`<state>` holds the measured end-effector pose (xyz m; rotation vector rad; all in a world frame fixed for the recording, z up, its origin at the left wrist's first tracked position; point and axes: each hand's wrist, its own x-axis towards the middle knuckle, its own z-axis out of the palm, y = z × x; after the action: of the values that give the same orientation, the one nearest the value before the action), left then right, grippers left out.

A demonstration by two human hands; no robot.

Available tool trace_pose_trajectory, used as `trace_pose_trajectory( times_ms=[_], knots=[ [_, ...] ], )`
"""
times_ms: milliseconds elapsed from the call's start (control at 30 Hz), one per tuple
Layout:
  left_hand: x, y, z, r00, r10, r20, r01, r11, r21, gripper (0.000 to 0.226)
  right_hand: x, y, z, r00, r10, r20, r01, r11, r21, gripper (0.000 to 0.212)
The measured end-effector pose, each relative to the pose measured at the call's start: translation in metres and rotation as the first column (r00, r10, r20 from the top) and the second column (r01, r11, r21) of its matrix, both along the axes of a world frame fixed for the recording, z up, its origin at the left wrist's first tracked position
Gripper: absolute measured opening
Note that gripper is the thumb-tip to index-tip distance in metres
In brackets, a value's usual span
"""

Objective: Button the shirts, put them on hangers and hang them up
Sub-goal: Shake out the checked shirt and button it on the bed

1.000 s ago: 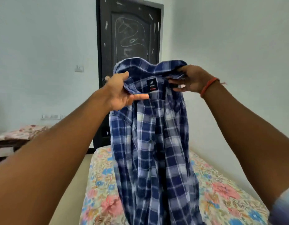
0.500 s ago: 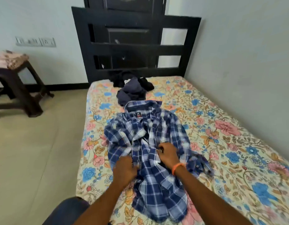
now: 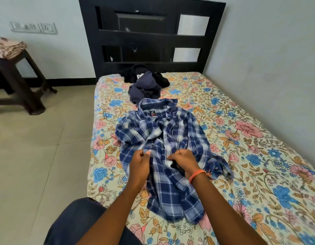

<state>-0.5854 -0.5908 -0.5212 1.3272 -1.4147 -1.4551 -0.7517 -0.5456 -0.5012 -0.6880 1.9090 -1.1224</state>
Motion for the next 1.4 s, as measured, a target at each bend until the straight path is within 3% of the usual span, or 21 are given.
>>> trace_pose_trajectory(
  times_ms=[67,100,167,233,267,333,400,467,567,667,733,833,900,1000,1100,1233,1333,1400],
  knots=[
    [0.007,0.000,0.005,0.987,0.036,-0.160,-0.004,0.981,0.192,0.020,0.003,-0.001,0.008,1.000,-0.025,-0.001,0.024,0.998,-0.064,0.029],
    [0.011,0.000,0.007,0.988,0.021,-0.151,0.014,0.975,0.222,0.019,0.004,0.000,0.009,0.997,-0.019,-0.069,0.013,0.996,-0.085,0.027],
    [0.017,0.003,0.011,0.990,-0.133,0.040,0.127,0.982,0.139,0.020,0.011,0.007,0.007,0.974,0.047,-0.221,-0.062,0.996,-0.061,0.034],
    [0.020,0.011,0.015,0.905,-0.371,0.207,0.354,0.928,0.119,0.021,0.019,0.018,-0.003,0.933,0.163,-0.321,-0.156,0.987,0.049,0.047],
    [0.023,0.014,0.016,0.846,-0.495,0.197,0.463,0.866,0.189,0.022,0.023,0.022,-0.008,0.913,0.206,-0.351,-0.179,0.978,0.108,0.051],
    [0.029,0.019,0.020,0.753,-0.658,0.033,0.610,0.714,0.343,0.041,0.030,0.028,-0.014,0.898,0.227,-0.377,-0.170,0.969,0.179,0.050],
    [0.033,0.019,0.023,0.741,-0.647,-0.180,0.656,0.638,0.404,0.068,0.035,0.031,-0.016,0.911,0.182,-0.370,-0.131,0.979,0.159,0.035],
    [0.035,0.017,0.021,0.777,-0.542,-0.322,0.630,0.654,0.418,0.086,0.039,0.036,-0.014,0.956,0.078,-0.283,-0.067,0.997,0.049,0.032],
    [0.031,0.021,0.016,0.825,-0.436,-0.359,0.554,0.747,0.366,0.082,0.042,0.045,-0.008,0.994,0.050,-0.092,-0.058,0.995,-0.086,0.037],
    [0.025,0.033,0.012,0.866,-0.406,-0.293,0.483,0.831,0.277,0.065,0.042,0.052,-0.016,0.978,0.132,-0.159,-0.146,0.986,-0.078,0.019],
    [0.023,0.037,0.010,0.891,-0.363,-0.274,0.431,0.866,0.253,0.051,0.042,0.053,-0.024,0.985,0.079,-0.154,-0.097,0.988,-0.117,0.012],
    [0.023,0.036,0.011,0.932,-0.332,-0.148,0.360,0.899,0.249,0.032,0.039,0.047,-0.027,0.989,-0.087,0.123,0.106,0.982,-0.156,0.022],
    [0.026,0.035,0.010,0.909,-0.416,-0.040,0.410,0.868,0.280,0.025,0.035,0.042,-0.025,0.962,-0.122,0.243,0.157,0.979,-0.131,0.019],
    [0.029,0.038,0.005,0.806,-0.590,0.052,0.543,0.772,0.331,0.019,0.035,0.041,-0.024,0.963,-0.102,0.249,0.136,0.983,-0.124,0.017],
    [0.027,0.041,0.001,0.737,-0.654,0.172,0.601,0.750,0.277,0.019,0.038,0.052,-0.025,0.983,-0.076,0.168,0.102,0.983,-0.150,0.021],
    [0.029,0.044,-0.002,0.717,-0.635,0.289,0.603,0.772,0.200,0.023,0.037,0.074,-0.029,0.986,-0.164,0.030,0.166,0.973,-0.160,0.014],
    [0.036,0.048,-0.003,0.573,-0.694,0.435,0.645,0.710,0.282,0.026,0.032,0.092,-0.034,0.988,-0.134,-0.081,0.123,0.984,-0.133,0.011],
    [0.041,0.050,-0.002,0.440,-0.672,0.595,0.638,0.701,0.320,0.023,0.031,0.103,-0.037,0.964,-0.032,-0.265,0.008,0.996,-0.088,0.010]
  ],
)
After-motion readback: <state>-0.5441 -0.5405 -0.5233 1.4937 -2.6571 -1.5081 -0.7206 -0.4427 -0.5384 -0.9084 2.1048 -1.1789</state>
